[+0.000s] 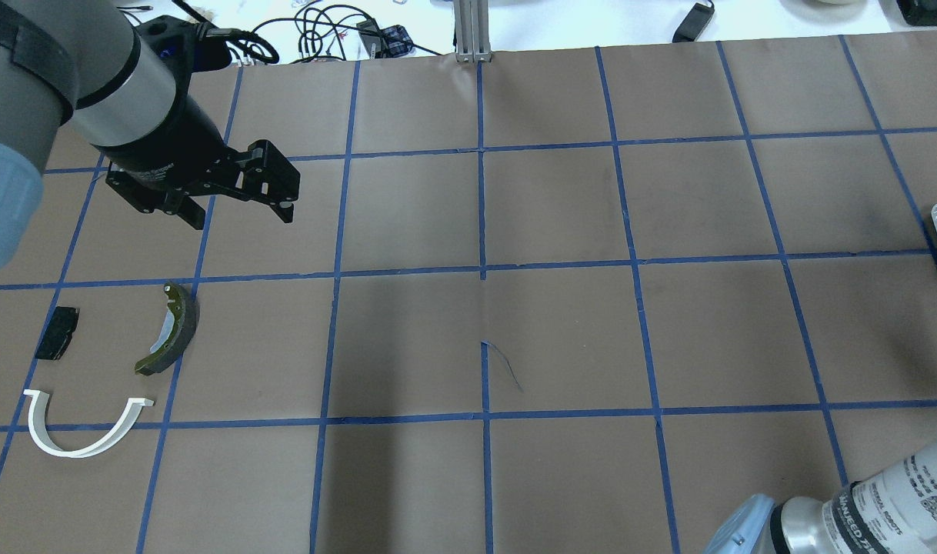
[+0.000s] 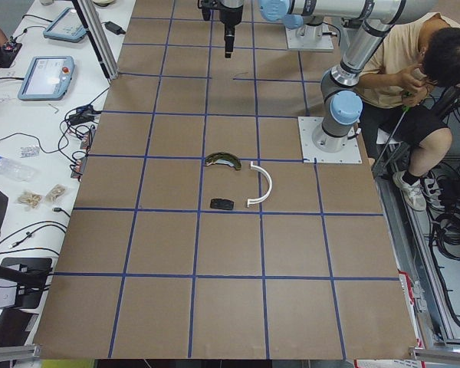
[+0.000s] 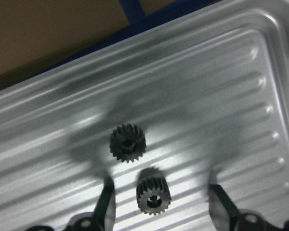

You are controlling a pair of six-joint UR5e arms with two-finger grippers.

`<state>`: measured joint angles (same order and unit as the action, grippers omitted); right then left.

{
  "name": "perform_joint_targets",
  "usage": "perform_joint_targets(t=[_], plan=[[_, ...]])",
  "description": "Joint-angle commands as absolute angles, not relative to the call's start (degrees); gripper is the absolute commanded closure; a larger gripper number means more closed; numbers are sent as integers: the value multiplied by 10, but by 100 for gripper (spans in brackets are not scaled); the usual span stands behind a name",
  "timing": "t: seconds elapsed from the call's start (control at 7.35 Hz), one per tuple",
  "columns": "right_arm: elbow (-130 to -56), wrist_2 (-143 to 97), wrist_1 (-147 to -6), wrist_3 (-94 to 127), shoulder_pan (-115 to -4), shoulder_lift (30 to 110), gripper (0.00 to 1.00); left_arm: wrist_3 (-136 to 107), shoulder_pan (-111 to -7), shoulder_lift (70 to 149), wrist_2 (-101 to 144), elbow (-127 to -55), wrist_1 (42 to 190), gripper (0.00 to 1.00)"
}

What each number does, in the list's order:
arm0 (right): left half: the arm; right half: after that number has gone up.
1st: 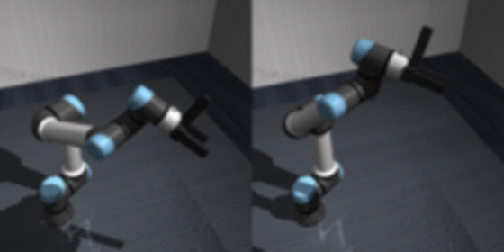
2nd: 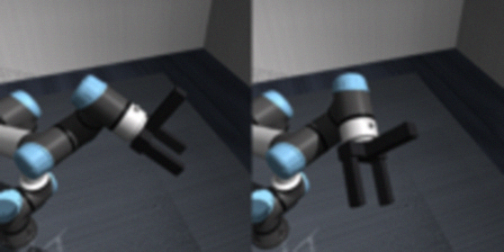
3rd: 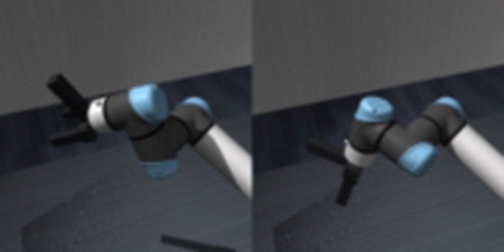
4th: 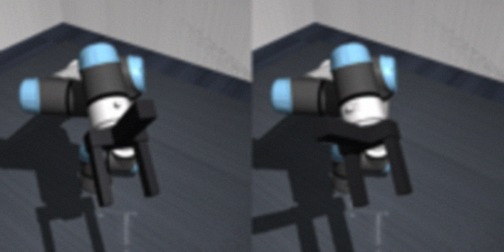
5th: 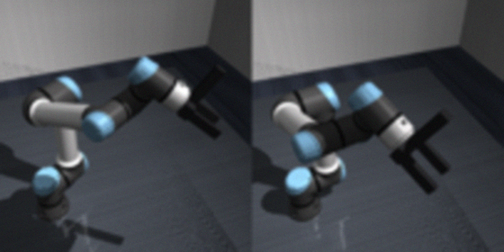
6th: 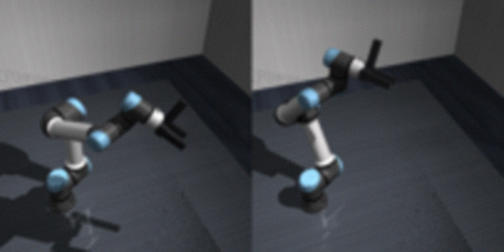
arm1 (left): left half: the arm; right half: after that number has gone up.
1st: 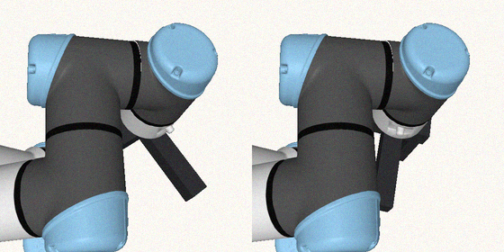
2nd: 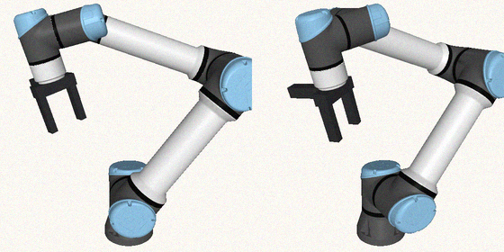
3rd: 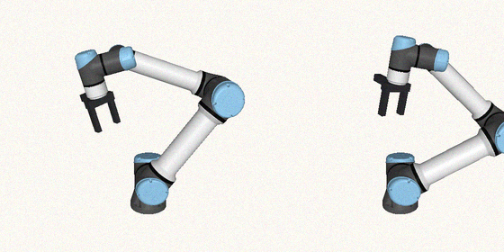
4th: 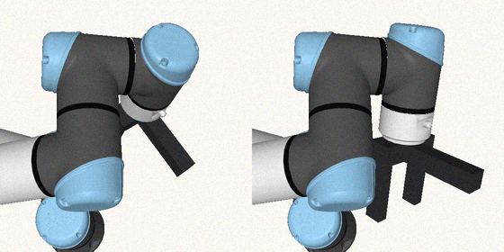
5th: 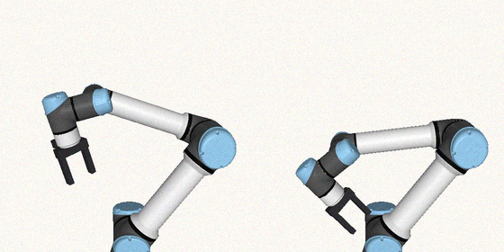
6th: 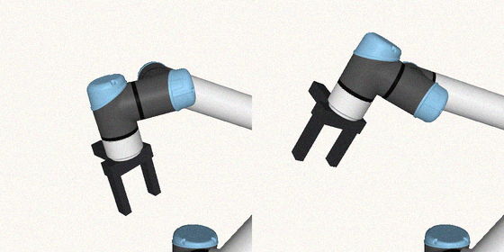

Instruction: Place bearing gear from tray to pile

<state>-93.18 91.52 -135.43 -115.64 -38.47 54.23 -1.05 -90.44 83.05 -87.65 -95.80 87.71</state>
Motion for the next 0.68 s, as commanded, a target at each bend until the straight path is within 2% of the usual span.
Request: perform_joint_targets(t=[0.0, 0.27, 0.41, 0.54], plan=[[-933, 917, -1352, -1147, -385, 543, 56, -11, -904, 831, -876, -958, 877, 0], [-933, 918, -1351, -1140, -386, 544, 80, -10, -904, 830, -878, -958, 877, 0], [-930, 923, -1350, -1130, -388, 546, 97, -10, -904, 830, -878, -958, 877, 0], [-929, 924, -1350, -1118, -389, 556, 100, -10, -904, 830, -878, -958, 877, 0]])
